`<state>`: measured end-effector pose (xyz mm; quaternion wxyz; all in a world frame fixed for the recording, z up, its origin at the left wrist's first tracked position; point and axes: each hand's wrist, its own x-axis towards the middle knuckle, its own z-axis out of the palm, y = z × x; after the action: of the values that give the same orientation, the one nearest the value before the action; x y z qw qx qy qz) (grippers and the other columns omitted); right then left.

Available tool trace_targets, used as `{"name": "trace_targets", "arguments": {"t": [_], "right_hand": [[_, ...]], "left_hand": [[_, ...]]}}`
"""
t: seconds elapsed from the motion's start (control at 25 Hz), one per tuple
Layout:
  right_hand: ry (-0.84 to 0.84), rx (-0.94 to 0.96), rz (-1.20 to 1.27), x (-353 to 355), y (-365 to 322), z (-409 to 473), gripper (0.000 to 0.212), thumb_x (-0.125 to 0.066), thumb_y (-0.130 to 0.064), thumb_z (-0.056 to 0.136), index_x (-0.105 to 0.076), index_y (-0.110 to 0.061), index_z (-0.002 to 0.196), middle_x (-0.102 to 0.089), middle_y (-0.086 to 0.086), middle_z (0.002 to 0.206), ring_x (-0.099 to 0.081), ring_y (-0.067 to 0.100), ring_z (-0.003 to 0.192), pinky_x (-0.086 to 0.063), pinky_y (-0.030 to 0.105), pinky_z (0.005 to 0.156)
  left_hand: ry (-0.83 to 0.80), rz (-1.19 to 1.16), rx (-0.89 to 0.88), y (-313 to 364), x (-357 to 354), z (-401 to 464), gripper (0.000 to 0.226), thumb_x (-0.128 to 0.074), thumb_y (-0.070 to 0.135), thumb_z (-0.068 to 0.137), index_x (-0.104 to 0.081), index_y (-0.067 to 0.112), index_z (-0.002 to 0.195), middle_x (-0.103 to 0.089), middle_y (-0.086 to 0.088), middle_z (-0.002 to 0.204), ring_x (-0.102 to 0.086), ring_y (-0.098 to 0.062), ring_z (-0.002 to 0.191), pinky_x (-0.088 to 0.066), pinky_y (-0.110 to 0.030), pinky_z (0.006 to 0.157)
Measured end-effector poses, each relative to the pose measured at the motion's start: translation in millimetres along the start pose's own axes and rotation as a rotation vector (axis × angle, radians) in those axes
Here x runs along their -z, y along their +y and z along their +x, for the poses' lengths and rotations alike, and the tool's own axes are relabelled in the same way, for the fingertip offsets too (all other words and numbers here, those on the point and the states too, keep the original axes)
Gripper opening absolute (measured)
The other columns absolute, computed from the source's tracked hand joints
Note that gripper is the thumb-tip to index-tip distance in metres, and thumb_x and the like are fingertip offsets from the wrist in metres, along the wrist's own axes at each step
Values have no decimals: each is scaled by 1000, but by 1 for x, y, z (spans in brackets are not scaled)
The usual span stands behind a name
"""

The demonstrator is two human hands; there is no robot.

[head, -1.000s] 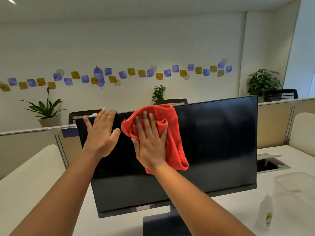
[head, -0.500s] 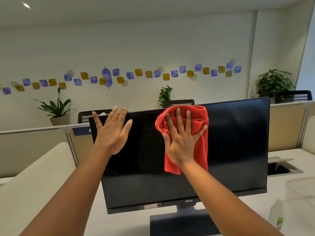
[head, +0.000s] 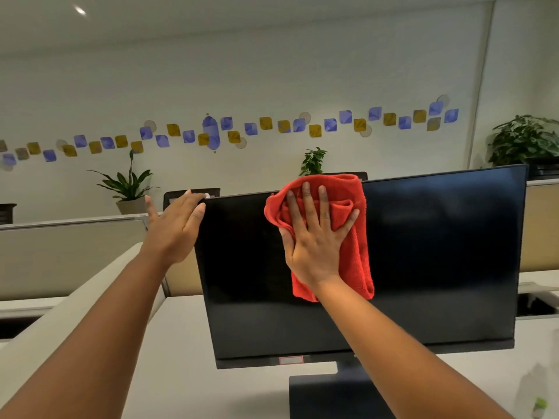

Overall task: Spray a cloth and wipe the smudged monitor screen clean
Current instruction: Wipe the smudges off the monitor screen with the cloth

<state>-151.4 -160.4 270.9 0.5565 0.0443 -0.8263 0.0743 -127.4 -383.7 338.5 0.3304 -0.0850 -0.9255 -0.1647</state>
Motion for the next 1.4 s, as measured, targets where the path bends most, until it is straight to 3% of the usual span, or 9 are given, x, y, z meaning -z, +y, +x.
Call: {"name": "trace_targets", "arguments": {"t": [0.16, 0.32, 0.48, 0.6, 0.72, 0.92, 1.12, 1.4], "right_hand": [[-40, 71, 17, -4, -32, 1, 57, -28, -49, 90, -27, -26, 142, -28, 1, 151, -15, 26, 140, -1, 72, 99], [-71, 241, 16, -12, -66, 7, 56, -30, -49, 90, -27, -27, 142, -27, -2, 152, -21, 24, 141, -2, 73, 100], [-113, 384, 63, -19, -84, -1, 59, -38, -49, 88, -29, -26, 142, -28, -3, 151, -20, 22, 141, 4, 71, 103], [-141, 505, 50, -26, -84, -29, 58, -41, -48, 87, -34, -27, 140, -32, -3, 150, -25, 19, 140, -1, 71, 104], [-232, 605, 0, -32, -83, -68, 59, -37, -50, 90, -24, -28, 143, -24, -5, 153, -18, 18, 142, 8, 65, 104], [-367, 673, -35, -35, -79, -109, 59, -37, -50, 90, -23, -28, 143, -24, -6, 153, -18, 18, 142, 9, 64, 104], [-567, 926, -138, -37, -57, -158, 55, -31, -48, 94, -18, -28, 144, -17, -5, 155, -10, 20, 143, 17, 62, 104], [-601, 1037, -139, -33, -32, -170, 57, -41, -31, 93, -17, -28, 144, -20, -4, 154, -11, 19, 143, 8, 61, 110]], "left_hand": [[-32, -85, -6, 1, -2, 2, 64, -10, 45, 85, -36, 19, 137, -32, -8, 148, -17, -20, 141, 23, -47, 107], [-7, -128, 18, 1, -4, 2, 47, -15, 34, 98, -40, 17, 134, -38, -8, 145, -19, -17, 141, 20, -49, 108], [-22, -134, -4, 3, 0, 2, 60, -6, 43, 90, -48, 16, 123, -49, -7, 135, -30, -23, 136, 18, -56, 108], [-20, -50, -4, 5, -1, 4, 57, -8, 41, 93, -43, 14, 128, -45, -10, 138, -29, -25, 136, 15, -59, 109], [-4, -17, -12, 5, -2, 1, 49, -13, 35, 97, -41, 12, 129, -43, -11, 139, -26, -25, 137, 14, -59, 109], [18, 68, -20, 14, -6, -2, 48, -17, 38, 97, -39, 11, 130, -41, -11, 140, -24, -24, 138, 10, -59, 111], [21, 144, -20, 20, -11, 0, 51, -17, 45, 94, -34, 21, 136, -41, -13, 137, -30, -30, 133, 2, -62, 110], [-31, 211, 11, 23, -7, -4, 53, -17, 47, 94, -26, 21, 140, -30, -12, 147, -13, -27, 141, 5, -61, 110]]}}
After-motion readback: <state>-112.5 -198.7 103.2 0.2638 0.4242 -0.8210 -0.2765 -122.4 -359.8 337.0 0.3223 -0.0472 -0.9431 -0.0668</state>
